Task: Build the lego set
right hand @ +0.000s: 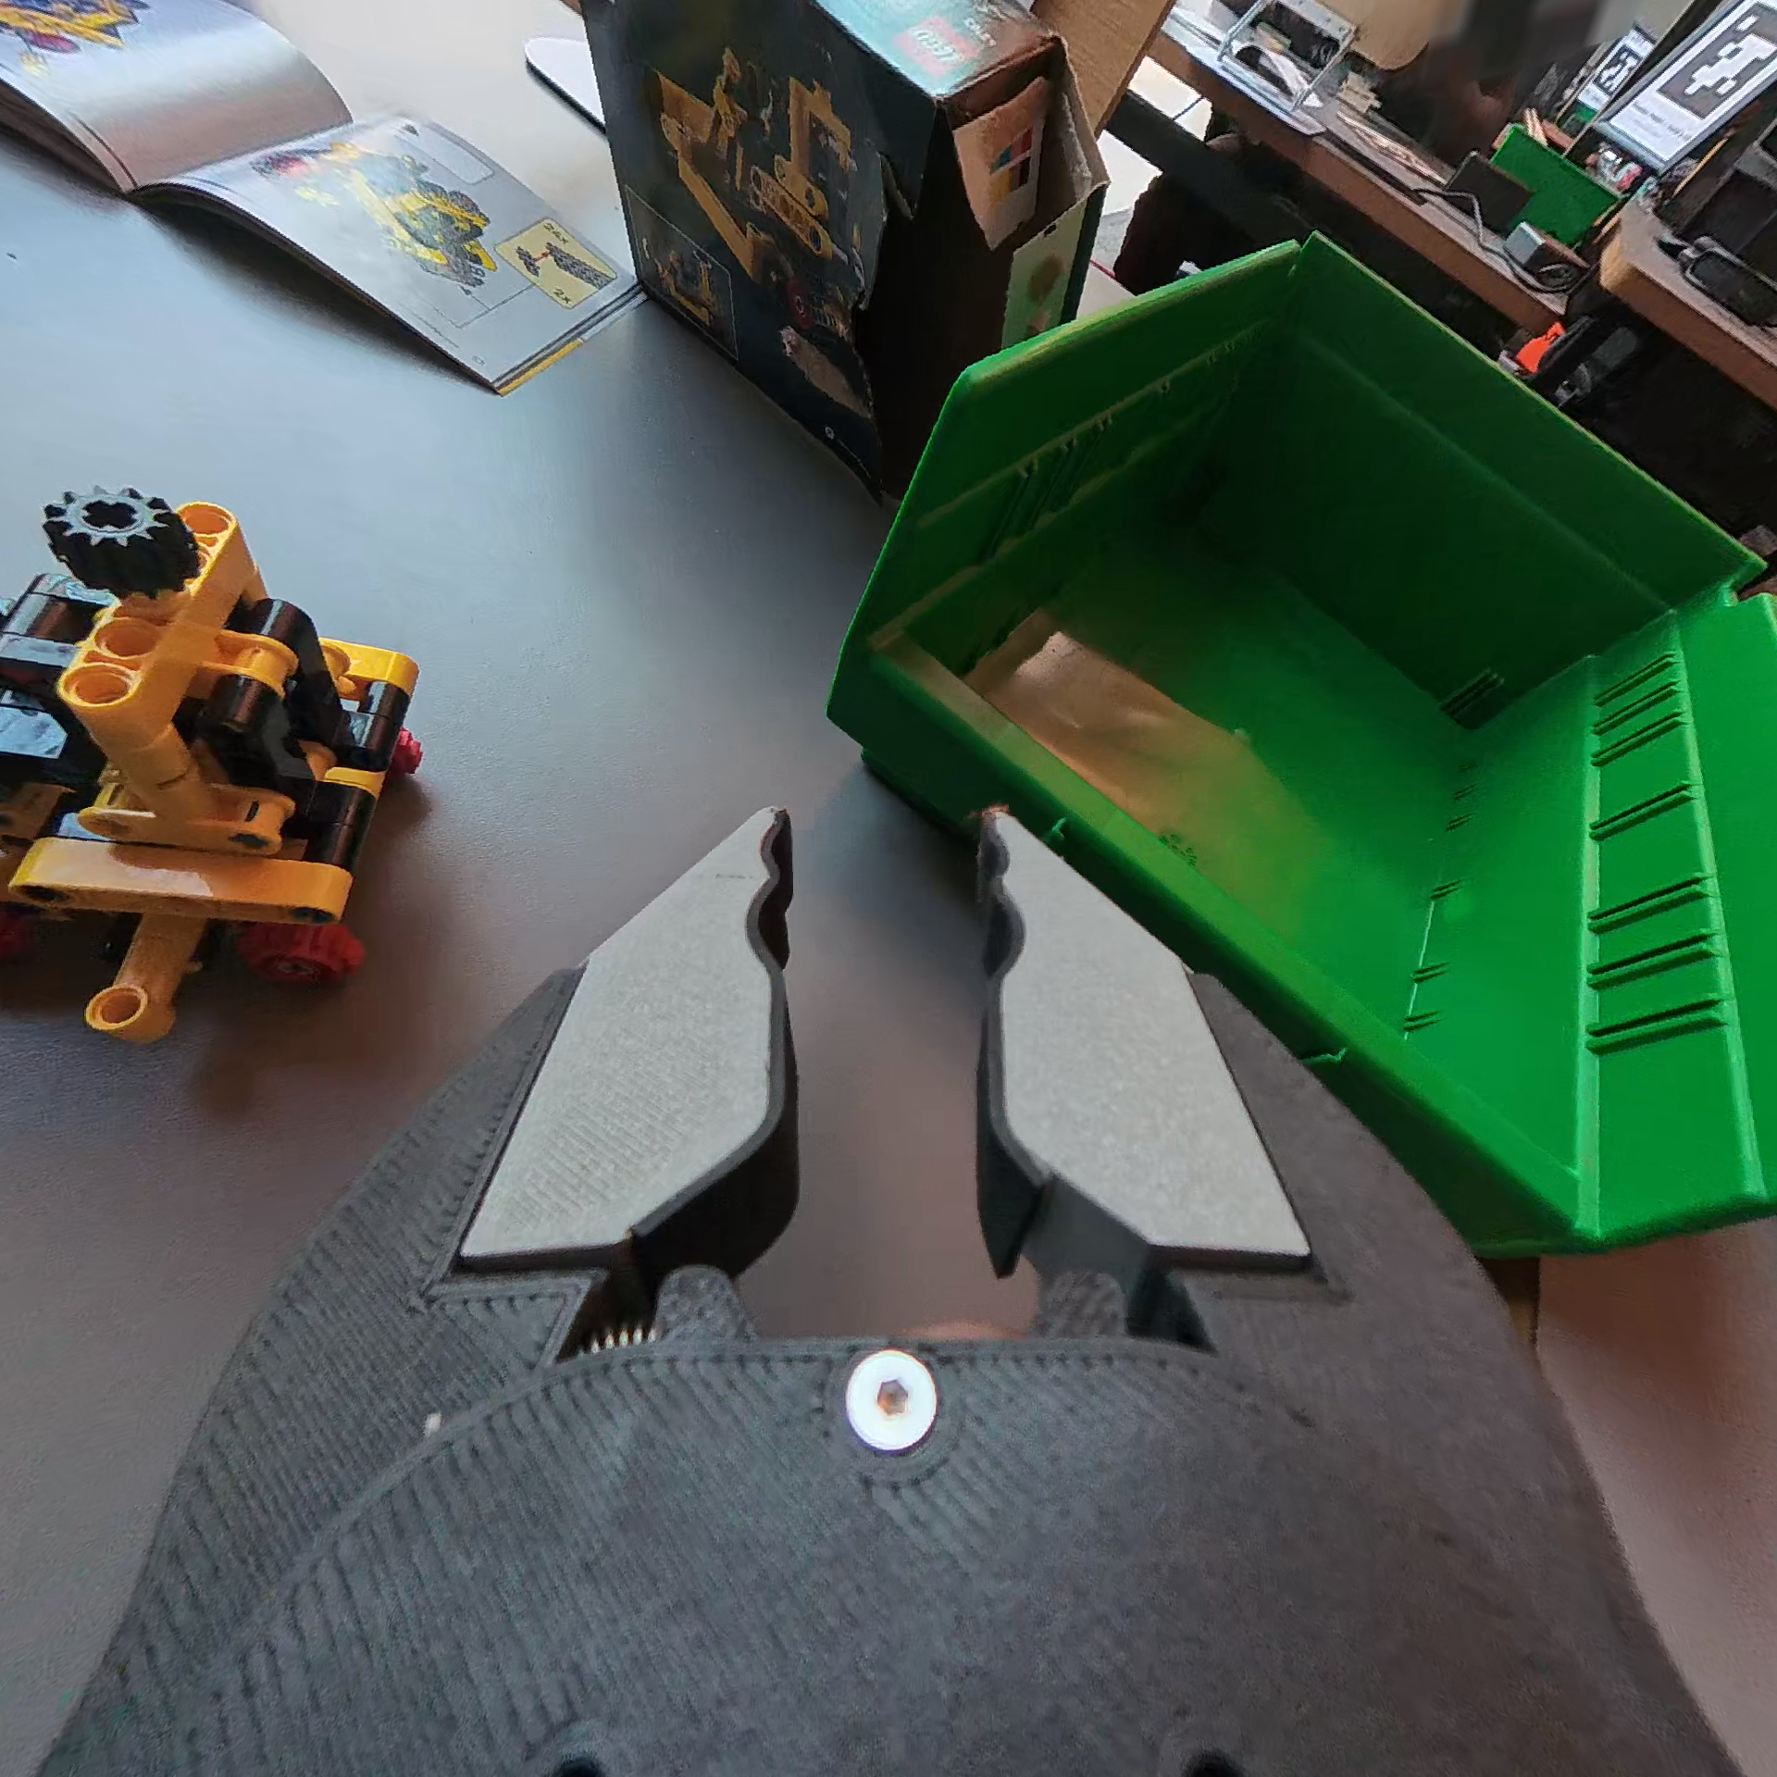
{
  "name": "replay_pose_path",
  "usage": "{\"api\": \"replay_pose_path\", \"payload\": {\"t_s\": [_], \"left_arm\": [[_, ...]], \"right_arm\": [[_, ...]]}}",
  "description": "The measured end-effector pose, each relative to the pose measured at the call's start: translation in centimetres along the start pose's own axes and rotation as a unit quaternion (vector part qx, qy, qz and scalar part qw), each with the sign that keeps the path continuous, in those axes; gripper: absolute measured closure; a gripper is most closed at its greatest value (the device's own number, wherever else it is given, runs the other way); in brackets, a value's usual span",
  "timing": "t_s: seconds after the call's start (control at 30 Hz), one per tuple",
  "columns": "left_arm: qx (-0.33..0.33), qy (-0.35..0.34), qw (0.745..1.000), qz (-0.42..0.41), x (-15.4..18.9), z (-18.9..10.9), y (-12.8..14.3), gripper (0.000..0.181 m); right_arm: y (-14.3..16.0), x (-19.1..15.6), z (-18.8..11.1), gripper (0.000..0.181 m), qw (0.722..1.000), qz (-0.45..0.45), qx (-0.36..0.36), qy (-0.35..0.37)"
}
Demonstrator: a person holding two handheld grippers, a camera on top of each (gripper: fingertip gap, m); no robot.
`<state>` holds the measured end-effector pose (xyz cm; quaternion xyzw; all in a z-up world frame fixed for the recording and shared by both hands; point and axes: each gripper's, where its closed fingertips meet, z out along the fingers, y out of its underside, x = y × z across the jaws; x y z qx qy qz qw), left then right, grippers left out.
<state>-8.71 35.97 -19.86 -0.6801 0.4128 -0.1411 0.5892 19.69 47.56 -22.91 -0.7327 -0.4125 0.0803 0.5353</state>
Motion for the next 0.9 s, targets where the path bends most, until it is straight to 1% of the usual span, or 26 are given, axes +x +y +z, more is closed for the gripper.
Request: {"api": "replay_pose_path", "payload": {"t_s": [0.13, 0.33, 0.57, 0.7, 0.9], "left_arm": [[-0.008, -0.001, 1.0, 0.026, 0.5, 0.2, 0.1, 0.174], [-0.014, -0.016, 0.999, 0.048, 0.4, 0.3, 0.3, 0.175], [-0.018, -0.037, 0.997, 0.062, -0.1, 0.5, 0.4, 0.175], [-0.013, -0.046, 0.997, 0.059, -0.5, 0.3, 0.3, 0.176], [-0.02, -0.053, 0.996, 0.074, -0.5, 0.6, 0.5, 0.176]], "right_arm": [[-0.3, 0.4, -0.4, 0.146, 1.0, 0.003, 0.013, 0.017], [-0.6, 0.9, -1.1, 0.146, 0.999, 0.016, 0.028, 0.035], [-0.7, 1.5, -1.7, 0.144, 0.996, 0.066, 0.044, 0.031], [-0.6, 1.9, -1.9, 0.14, 0.994, 0.097, 0.051, 0.022], [-0.6, 2.0, -1.9, 0.137, 0.992, 0.113, 0.054, 0.011]]}}
